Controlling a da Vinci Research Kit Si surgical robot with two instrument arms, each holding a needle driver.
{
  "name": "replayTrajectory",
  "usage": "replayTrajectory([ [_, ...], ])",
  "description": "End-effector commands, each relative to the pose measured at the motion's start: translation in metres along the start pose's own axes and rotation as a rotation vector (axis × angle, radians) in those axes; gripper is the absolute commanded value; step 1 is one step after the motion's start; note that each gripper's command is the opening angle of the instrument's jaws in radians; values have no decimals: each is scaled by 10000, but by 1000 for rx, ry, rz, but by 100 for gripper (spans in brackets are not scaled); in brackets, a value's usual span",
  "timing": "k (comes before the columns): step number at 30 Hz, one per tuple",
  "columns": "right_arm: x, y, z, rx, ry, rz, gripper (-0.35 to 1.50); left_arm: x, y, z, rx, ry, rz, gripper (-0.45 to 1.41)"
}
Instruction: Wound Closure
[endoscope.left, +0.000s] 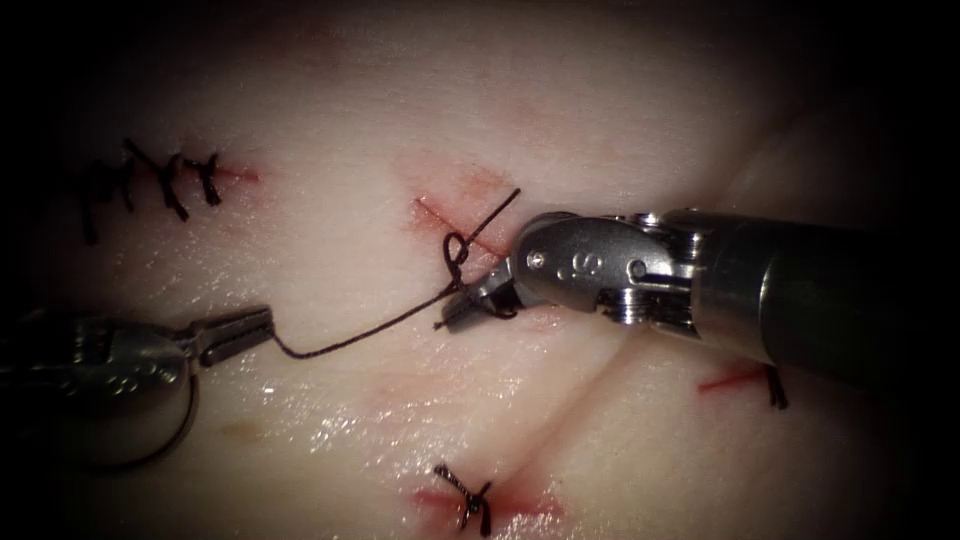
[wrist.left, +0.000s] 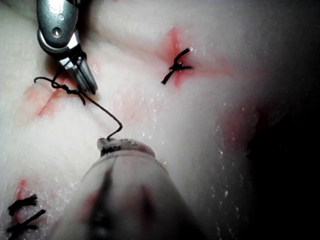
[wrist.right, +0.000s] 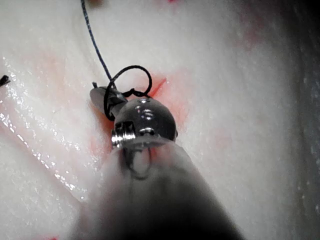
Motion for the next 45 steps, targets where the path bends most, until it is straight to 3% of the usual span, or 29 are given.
replayTrajectory([
  [1,-1,9,-2,-9,12,6,-35,2,7,4,-1,-6,-1,-45],
  [12,14,7,-15,-34,61,25,-35,39,38,-38,-29,36,-10,-45],
  [16,9,17,-38,-76,99,45,-35,52,59,-72,-47,54,-4,-45],
  [22,-2,23,-44,-112,73,56,-35,54,77,-103,-57,51,8,-45],
  [27,-12,32,-50,-135,53,79,-35,53,97,-111,-74,41,26,-45],
  [35,-37,45,-69,-217,32,131,-35,39,160,-102,-140,29,31,-45],
  [45,-55,58,-81,-301,9,186,-35,22,188,-114,-176,27,9,-45],
])
